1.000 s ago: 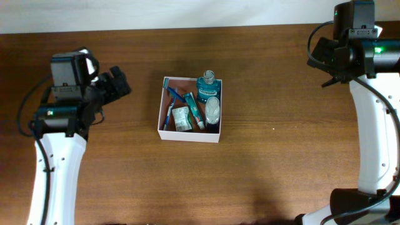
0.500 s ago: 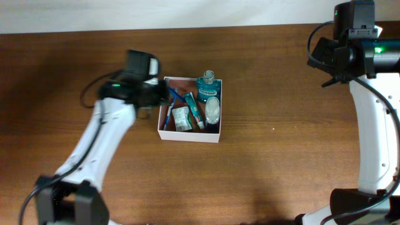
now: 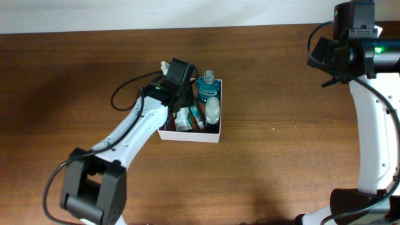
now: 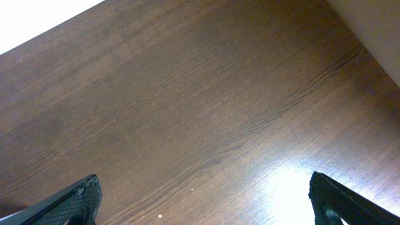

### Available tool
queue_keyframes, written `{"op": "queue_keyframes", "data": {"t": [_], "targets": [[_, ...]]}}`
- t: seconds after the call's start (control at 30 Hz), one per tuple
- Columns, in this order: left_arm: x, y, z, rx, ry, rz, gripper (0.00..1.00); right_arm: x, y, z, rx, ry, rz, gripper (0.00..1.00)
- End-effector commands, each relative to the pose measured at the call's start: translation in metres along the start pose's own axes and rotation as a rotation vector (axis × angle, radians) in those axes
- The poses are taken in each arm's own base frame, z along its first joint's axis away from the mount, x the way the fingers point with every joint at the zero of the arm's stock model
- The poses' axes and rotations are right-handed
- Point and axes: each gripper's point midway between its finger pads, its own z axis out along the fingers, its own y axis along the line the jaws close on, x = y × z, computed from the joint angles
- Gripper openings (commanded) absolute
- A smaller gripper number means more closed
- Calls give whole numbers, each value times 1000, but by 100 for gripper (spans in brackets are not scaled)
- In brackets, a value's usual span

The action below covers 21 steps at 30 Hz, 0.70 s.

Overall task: Pack container
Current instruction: 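Lower the razor into the box beside the toothbrush and release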

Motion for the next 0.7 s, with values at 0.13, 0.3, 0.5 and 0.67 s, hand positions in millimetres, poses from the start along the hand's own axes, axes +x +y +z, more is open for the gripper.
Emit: {"op": "queue_keyframes", "data": {"t": [0.13,0.3,0.5,0.67], "targets": [[-7,0,39,-43,-53,-66,2,-2,-1,2,5,0,4,99],[-8,9,53,-103,-77,-63,30,-2,-1,2,5,0,4,99],[-8,15,53,-133,-84,-61,36,-2,-1,2,6,0,4,99],[-8,15,54,-133,-85,-61,40,-2,-1,2,6,0,4,99]]}}
